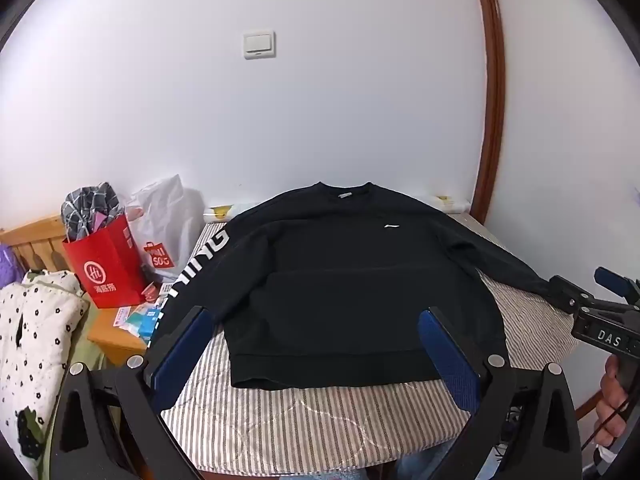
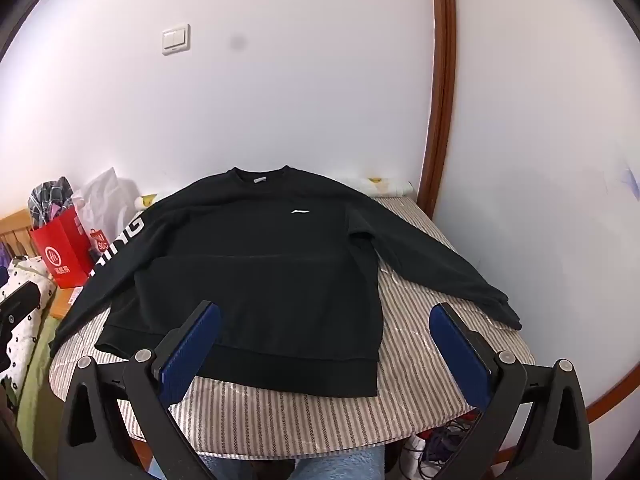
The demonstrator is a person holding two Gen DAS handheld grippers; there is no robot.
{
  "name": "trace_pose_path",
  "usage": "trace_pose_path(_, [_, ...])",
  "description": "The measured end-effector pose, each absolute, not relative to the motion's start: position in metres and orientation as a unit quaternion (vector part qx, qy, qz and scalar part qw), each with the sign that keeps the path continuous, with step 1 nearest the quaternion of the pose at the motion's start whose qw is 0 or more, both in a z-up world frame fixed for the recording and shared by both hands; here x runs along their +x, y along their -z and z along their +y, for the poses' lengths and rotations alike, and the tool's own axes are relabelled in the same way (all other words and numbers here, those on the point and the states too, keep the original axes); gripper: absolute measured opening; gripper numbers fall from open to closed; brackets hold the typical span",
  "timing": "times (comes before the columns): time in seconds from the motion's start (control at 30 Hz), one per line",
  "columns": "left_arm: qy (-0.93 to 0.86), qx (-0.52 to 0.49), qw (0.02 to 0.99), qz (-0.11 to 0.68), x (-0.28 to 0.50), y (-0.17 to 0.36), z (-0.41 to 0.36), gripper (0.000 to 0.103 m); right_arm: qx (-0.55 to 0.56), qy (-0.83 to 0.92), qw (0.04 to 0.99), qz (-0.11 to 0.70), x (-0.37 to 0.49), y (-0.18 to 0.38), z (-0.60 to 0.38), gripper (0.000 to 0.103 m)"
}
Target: Fold small clothes
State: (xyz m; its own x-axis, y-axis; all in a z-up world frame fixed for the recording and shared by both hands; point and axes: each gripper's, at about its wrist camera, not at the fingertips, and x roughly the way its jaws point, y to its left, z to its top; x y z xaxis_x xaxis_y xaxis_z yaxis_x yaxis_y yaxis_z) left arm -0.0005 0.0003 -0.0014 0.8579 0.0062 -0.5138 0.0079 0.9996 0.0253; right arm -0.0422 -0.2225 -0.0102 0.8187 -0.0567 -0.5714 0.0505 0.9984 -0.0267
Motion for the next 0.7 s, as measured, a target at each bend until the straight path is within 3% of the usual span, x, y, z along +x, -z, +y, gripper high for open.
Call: trace_pose_path(0.7, [0.006,0.009,0.965,0.264,-0.008,0.000,0.001,0.103,-0.009,0.020,0.954,0.300,-0.047,0.010,-0.217,0.103])
